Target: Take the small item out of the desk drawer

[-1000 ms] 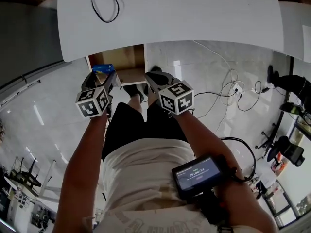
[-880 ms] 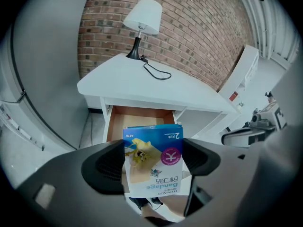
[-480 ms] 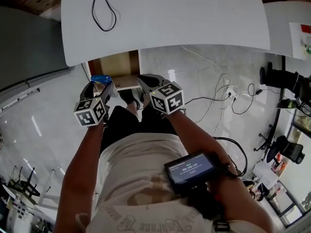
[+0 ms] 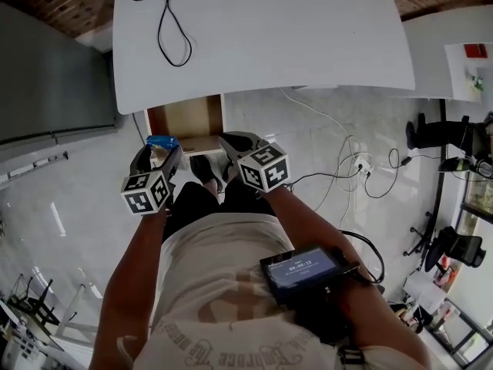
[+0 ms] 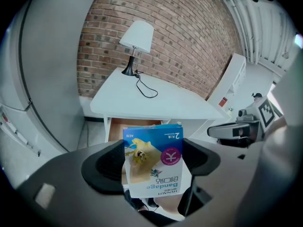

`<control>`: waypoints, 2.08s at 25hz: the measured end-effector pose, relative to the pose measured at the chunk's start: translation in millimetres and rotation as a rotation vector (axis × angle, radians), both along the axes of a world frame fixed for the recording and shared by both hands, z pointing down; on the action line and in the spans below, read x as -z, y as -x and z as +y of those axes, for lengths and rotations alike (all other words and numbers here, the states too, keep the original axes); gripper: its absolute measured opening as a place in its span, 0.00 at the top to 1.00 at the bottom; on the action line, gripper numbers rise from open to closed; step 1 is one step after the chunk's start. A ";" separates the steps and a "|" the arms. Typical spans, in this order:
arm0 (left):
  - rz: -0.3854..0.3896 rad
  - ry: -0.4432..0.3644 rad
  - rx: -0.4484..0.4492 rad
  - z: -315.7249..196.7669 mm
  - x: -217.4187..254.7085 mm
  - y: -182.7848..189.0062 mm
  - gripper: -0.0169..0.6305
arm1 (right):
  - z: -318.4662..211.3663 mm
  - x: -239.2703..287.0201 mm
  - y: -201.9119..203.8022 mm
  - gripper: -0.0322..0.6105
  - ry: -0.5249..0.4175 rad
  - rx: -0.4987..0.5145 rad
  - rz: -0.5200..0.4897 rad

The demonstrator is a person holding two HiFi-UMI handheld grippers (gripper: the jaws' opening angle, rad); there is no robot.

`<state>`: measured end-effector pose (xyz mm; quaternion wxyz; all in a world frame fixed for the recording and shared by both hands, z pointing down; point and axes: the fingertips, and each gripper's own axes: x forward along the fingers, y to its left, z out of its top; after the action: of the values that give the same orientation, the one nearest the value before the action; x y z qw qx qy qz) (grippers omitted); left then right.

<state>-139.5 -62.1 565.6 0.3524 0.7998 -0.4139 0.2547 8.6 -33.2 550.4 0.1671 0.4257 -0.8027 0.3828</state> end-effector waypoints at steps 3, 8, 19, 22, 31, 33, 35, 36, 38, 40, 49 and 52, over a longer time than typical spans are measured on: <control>0.012 -0.021 -0.003 2.7 8.3 2.2 0.39 | 3.0 7.0 -0.3 0.94 -0.016 0.001 0.008; 0.025 -0.046 -0.027 13.0 24.0 3.9 0.39 | 9.8 23.4 -2.9 0.94 -0.042 -0.008 0.036; 0.089 -0.124 -0.022 7.0 63.0 8.7 0.39 | 2.7 57.0 9.5 0.94 -0.121 0.020 0.067; 0.126 -0.140 -0.011 4.6 76.3 5.0 0.39 | -2.5 72.6 11.3 0.94 -0.155 0.004 0.057; 0.153 -0.231 -0.060 1.0 112.7 1.9 0.39 | -7.7 115.5 16.1 0.94 -0.261 -0.010 0.046; 0.162 -0.240 -0.059 0.3 117.6 3.9 0.39 | -7.5 121.4 16.0 0.94 -0.281 -0.005 0.053; 0.171 -0.251 -0.061 1.3 122.6 3.7 0.39 | -5.1 127.1 15.0 0.94 -0.299 0.000 0.058; 0.173 -0.259 -0.065 2.8 125.4 3.2 0.39 | -2.8 129.7 14.2 0.94 -0.306 0.000 0.057; 0.172 -0.277 -0.081 5.0 131.7 1.4 0.39 | 1.3 135.1 12.0 0.94 -0.317 -0.001 0.053; 0.173 -0.292 -0.097 4.9 138.1 0.2 0.39 | 3.0 140.2 10.2 0.94 -0.328 -0.004 0.052; 0.166 -0.340 -0.134 1.1 151.3 3.7 0.39 | -5.8 162.0 9.0 0.94 -0.389 0.003 0.047; 0.165 -0.348 -0.145 -0.9 154.3 2.7 0.39 | -6.6 165.3 5.0 0.94 -0.395 -0.002 0.050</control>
<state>-142.3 -63.0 411.3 0.2222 0.8944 -0.3630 0.1377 3.6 -39.8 385.1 0.0997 0.4604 -0.8574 0.2075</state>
